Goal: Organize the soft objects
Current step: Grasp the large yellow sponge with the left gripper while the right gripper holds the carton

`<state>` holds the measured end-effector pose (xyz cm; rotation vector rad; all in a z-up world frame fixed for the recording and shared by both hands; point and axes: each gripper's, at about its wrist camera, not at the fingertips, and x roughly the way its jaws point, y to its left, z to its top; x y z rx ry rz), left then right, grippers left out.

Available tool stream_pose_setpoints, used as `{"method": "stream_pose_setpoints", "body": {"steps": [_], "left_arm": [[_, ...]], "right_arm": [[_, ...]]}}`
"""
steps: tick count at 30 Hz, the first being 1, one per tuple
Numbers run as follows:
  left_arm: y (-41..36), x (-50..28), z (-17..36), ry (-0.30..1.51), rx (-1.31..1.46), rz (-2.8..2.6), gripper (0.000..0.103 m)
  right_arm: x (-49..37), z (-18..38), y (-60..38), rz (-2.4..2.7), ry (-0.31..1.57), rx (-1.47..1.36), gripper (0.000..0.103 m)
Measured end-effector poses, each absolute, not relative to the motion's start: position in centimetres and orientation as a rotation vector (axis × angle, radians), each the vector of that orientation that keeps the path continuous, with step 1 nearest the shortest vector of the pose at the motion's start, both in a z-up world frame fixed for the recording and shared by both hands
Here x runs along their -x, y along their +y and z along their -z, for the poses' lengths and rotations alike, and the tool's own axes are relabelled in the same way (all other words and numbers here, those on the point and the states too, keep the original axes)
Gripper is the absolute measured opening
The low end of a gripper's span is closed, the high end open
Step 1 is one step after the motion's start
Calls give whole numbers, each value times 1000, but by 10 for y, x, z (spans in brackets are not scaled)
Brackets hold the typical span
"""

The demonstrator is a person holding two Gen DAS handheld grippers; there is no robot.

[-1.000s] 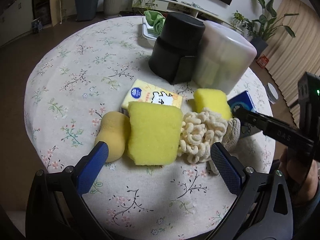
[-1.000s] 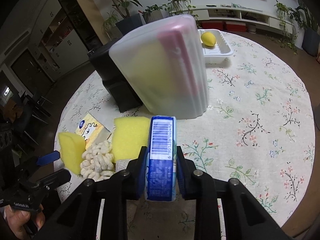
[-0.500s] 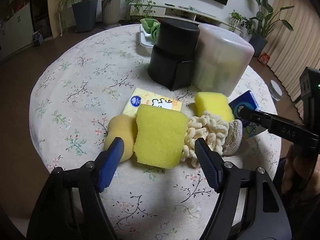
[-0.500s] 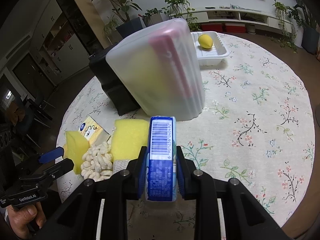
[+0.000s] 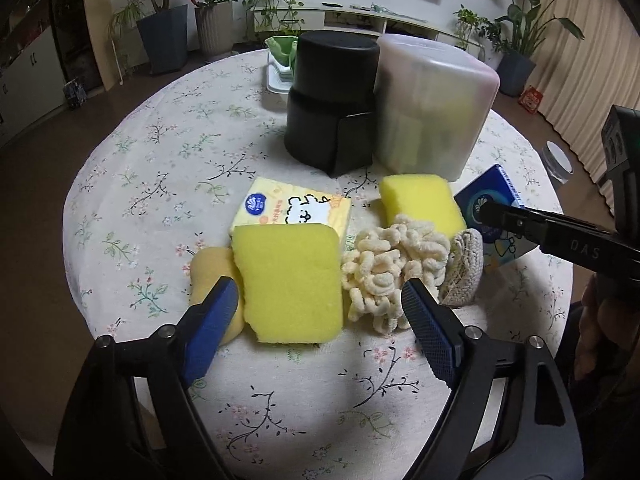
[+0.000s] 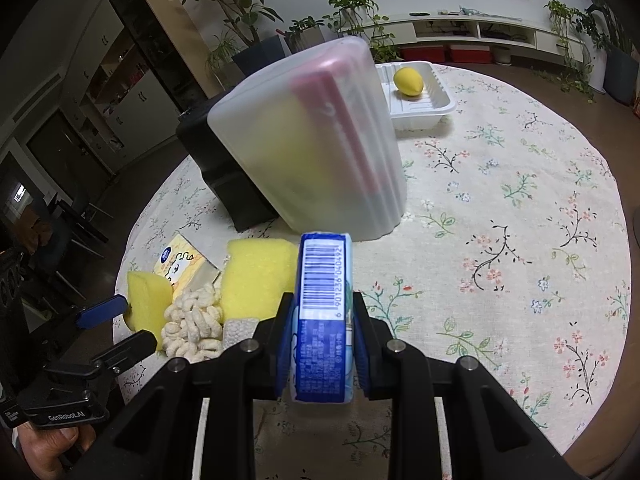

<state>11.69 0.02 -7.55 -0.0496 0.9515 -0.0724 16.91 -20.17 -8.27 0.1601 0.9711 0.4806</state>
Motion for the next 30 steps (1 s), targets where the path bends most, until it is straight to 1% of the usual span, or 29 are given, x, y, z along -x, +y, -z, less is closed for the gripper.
{"method": "stream_pose_setpoints", "body": {"steps": [4, 5, 6, 7, 8, 9, 10, 12, 17, 19, 23, 25, 26, 27, 30], "left_arm": [[0, -116, 73, 930, 45, 81, 82], [-1, -118, 75, 936, 47, 91, 78], [-1, -120, 78, 946, 54, 103, 69], [0, -122, 83, 960, 59, 101, 66], [1, -123, 84, 960, 67, 97, 59], [3, -122, 84, 951, 79, 93, 44], [6, -122, 84, 946, 82, 85, 39], [13, -121, 81, 939, 115, 93, 37], [9, -122, 85, 958, 93, 94, 36], [5, -127, 88, 989, 59, 92, 38], [9, -129, 88, 988, 91, 67, 40], [8, -130, 90, 997, 85, 65, 44], [8, -131, 91, 1004, 73, 54, 57], [8, -132, 94, 1019, 73, 41, 62], [7, -131, 96, 1002, 97, 57, 62]], "right_arm": [[-169, 83, -203, -482, 970, -160, 28], [-169, 83, -203, -483, 971, -161, 28], [-169, 84, -202, -484, 973, -159, 28], [-169, 84, -202, -484, 974, -159, 28], [-169, 84, -202, -485, 974, -159, 28], [-169, 83, -202, -484, 972, -159, 28], [-168, 83, -202, -484, 971, -160, 28], [-169, 84, -203, -480, 970, -162, 28], [-170, 85, -202, -483, 976, -165, 29], [-170, 85, -202, -482, 976, -165, 29], [-170, 83, -202, -480, 975, -163, 29], [-169, 83, -202, -481, 974, -158, 29], [-169, 84, -201, -482, 976, -159, 29], [-169, 84, -201, -483, 976, -159, 29], [-169, 83, -201, -486, 972, -159, 29]]}}
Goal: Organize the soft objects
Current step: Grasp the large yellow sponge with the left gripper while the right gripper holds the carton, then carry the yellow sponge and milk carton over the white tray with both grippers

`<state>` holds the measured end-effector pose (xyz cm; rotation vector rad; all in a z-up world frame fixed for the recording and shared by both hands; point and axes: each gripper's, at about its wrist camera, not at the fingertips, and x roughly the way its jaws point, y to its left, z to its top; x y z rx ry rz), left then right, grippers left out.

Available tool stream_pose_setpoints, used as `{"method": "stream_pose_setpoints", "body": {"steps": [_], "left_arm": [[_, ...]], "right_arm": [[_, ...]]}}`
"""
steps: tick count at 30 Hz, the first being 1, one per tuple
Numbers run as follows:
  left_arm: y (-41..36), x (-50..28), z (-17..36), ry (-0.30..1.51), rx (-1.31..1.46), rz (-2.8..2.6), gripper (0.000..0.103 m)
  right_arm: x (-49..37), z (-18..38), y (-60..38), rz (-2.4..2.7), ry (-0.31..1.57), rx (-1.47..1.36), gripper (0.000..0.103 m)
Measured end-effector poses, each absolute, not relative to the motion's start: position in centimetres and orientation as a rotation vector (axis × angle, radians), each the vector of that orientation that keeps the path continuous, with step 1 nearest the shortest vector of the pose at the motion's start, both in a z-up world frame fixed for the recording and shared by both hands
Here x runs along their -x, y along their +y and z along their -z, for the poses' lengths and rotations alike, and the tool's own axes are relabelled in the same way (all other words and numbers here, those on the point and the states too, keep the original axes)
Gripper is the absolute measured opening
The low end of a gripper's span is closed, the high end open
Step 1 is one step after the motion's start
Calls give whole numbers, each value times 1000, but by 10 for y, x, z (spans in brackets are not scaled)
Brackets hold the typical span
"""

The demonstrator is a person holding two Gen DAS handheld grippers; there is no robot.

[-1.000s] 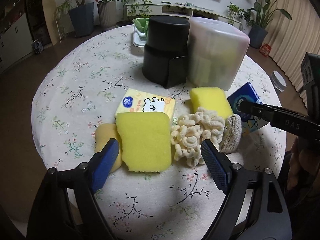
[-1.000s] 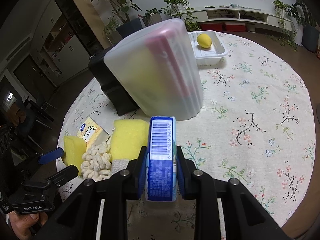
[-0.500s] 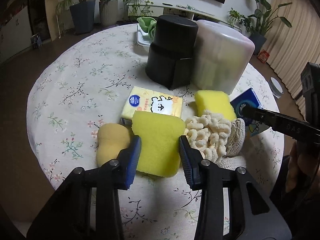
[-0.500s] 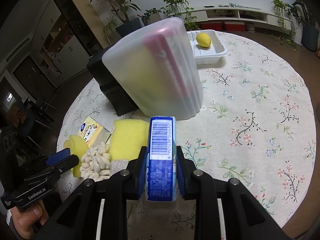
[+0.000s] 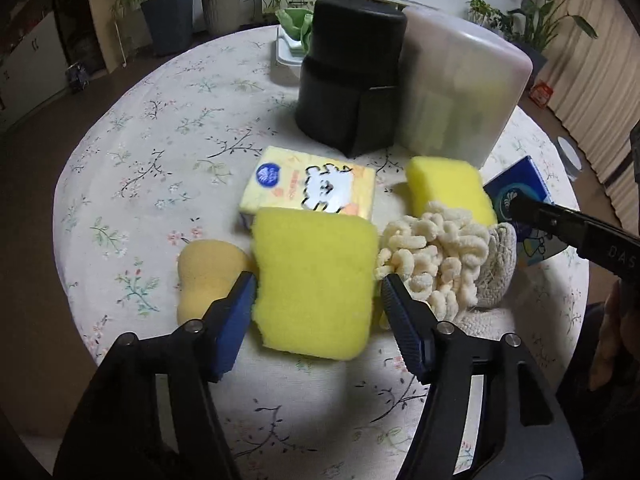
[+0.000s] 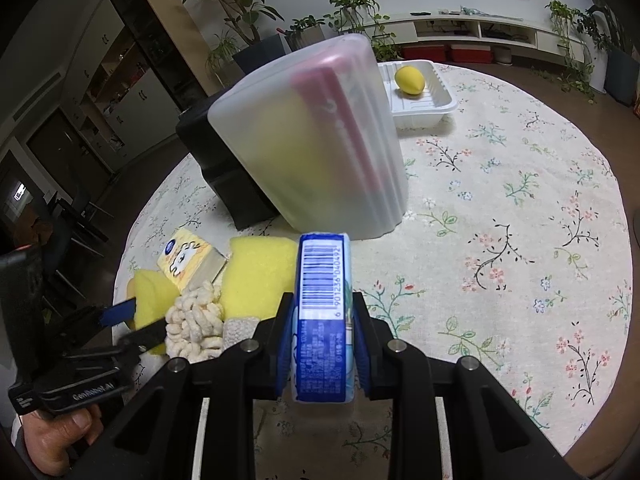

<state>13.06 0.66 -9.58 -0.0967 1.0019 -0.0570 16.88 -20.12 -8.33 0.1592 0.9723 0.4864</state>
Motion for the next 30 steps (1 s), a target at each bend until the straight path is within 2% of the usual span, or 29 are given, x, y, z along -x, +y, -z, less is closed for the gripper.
{"method": "stream_pose_setpoints", "body": {"steps": [1, 2, 6, 21, 30], "left_arm": [[7, -130, 95, 997, 114, 64, 61], [8, -129, 95, 996, 125, 71, 50], [13, -121, 91, 977, 152, 91, 45], [25, -91, 46, 870, 210, 124, 45], [58, -111, 26, 840, 272, 152, 45]], "right_arm": [[-169, 83, -202, -487, 971, -161, 29], [-169, 83, -203, -486, 967, -163, 29], [-169, 81, -206, -480, 961, -166, 29], [-152, 56, -201, -489, 902, -95, 28], [-145, 30, -234, -421, 883, -56, 28]]}}
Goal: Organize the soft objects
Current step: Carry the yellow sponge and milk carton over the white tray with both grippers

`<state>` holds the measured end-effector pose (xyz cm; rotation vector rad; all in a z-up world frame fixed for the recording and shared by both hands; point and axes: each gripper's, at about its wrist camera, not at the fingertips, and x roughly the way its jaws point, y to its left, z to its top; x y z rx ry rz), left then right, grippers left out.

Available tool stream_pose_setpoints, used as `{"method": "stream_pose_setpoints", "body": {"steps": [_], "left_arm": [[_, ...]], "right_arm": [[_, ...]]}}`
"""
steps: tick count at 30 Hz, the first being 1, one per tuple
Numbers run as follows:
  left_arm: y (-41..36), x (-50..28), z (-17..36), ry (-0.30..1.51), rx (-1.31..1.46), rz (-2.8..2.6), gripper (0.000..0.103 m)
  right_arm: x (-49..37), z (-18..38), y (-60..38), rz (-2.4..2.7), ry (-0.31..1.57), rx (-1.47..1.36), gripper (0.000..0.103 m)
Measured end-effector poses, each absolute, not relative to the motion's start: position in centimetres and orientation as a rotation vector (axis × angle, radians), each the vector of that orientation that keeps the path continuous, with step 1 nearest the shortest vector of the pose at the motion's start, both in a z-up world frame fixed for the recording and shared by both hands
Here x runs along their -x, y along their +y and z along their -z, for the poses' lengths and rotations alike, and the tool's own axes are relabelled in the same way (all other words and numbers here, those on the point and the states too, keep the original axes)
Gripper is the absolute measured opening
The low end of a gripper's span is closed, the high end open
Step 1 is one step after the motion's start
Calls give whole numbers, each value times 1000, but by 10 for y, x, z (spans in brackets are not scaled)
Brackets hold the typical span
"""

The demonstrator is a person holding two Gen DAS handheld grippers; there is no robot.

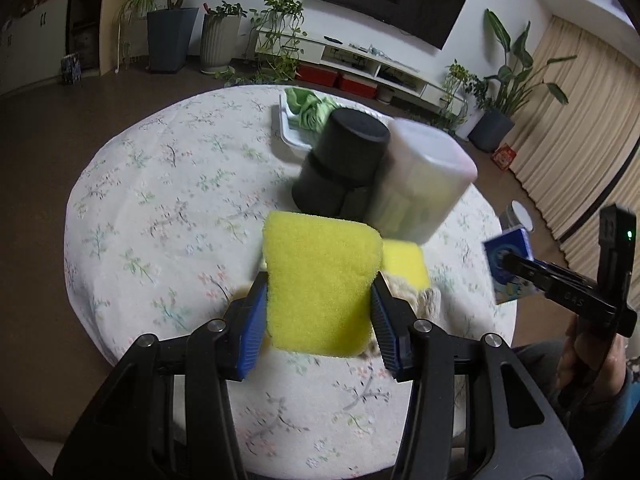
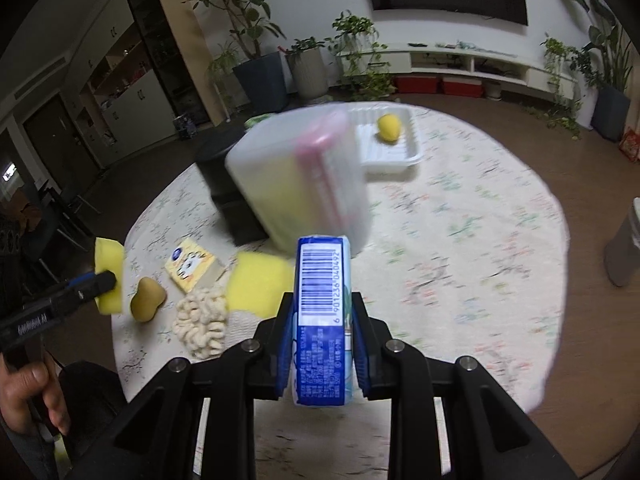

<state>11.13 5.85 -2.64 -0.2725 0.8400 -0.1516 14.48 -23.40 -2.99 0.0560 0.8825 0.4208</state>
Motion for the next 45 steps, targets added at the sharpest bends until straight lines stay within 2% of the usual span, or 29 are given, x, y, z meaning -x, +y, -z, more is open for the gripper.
{"method": "stream_pose_setpoints", "body": {"steps": [12, 24, 32, 45], "left_arm": [[110, -197, 0, 815, 268, 166, 45], [76, -354, -27, 832, 59, 287, 45], [17, -439, -2, 972, -92, 415, 45], [-40, -465, 47, 1068, -249, 500, 46]], "right_arm": [[-209, -10, -288, -277, 827, 41, 28], [-356, -26, -260, -343, 873, 131, 28], [-432, 0, -208, -452, 952, 187, 28], [-466, 42, -156, -594, 1031, 265, 28]]}}
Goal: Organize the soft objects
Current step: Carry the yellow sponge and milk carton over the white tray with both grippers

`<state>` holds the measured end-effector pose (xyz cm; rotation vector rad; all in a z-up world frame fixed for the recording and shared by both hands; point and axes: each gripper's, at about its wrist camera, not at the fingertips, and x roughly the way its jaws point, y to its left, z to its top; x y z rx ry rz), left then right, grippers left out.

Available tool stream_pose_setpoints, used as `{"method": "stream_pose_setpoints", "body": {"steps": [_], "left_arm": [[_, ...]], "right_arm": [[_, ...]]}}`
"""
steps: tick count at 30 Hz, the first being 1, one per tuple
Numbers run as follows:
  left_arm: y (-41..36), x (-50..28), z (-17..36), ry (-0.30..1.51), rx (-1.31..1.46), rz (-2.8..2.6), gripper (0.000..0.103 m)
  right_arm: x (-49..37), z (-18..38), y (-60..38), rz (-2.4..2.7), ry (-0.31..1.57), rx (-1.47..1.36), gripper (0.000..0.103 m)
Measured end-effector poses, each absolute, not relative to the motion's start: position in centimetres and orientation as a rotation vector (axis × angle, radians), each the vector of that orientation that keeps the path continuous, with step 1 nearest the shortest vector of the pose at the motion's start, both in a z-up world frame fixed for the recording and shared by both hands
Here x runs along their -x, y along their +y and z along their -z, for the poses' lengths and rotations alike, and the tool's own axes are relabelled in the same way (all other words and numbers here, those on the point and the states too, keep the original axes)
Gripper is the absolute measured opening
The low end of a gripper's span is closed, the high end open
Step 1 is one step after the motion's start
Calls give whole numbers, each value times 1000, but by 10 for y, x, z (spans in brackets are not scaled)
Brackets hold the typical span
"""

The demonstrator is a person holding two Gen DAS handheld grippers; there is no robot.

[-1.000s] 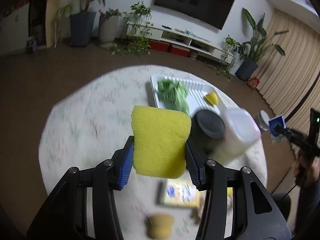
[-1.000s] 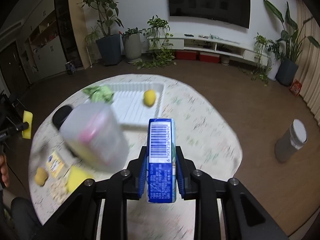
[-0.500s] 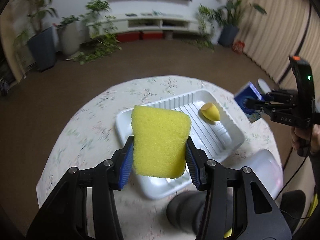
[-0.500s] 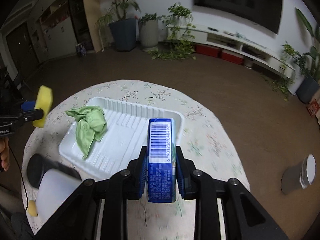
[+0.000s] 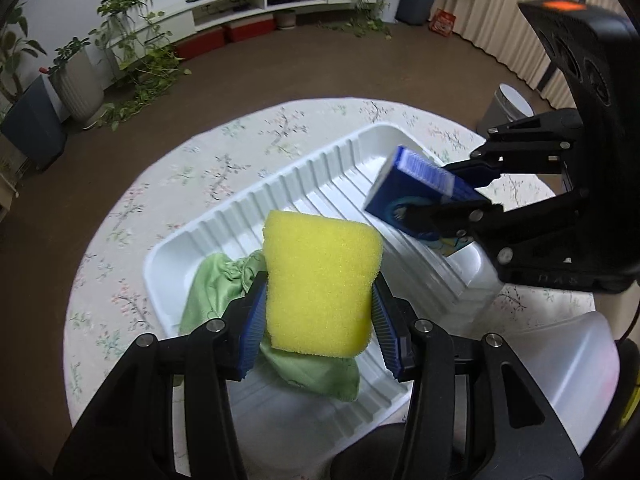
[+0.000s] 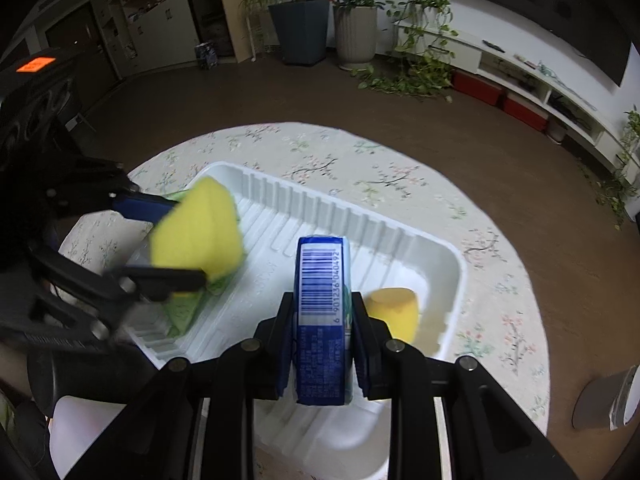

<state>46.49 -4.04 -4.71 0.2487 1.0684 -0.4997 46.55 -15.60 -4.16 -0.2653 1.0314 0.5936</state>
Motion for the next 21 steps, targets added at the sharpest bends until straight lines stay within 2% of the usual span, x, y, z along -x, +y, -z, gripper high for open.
{"method": "stream_pose_setpoints", "body": {"steps": [7, 16, 18, 21], "left_arm": [[-55, -463, 56, 1078, -348, 481, 48], [-53, -474, 64, 1095, -343, 469, 51], [-54, -476, 66, 1100, -348, 470, 58], [-54, -477, 66, 1096, -357, 467, 71]], "right_arm": [[-468, 65, -150, -596, 1086, 292, 28], [-473, 76, -153, -595, 1106, 281, 29], [-473, 76, -154, -594, 1105, 280, 30], [-474, 77, -154, -588, 1101, 285, 41]]}}
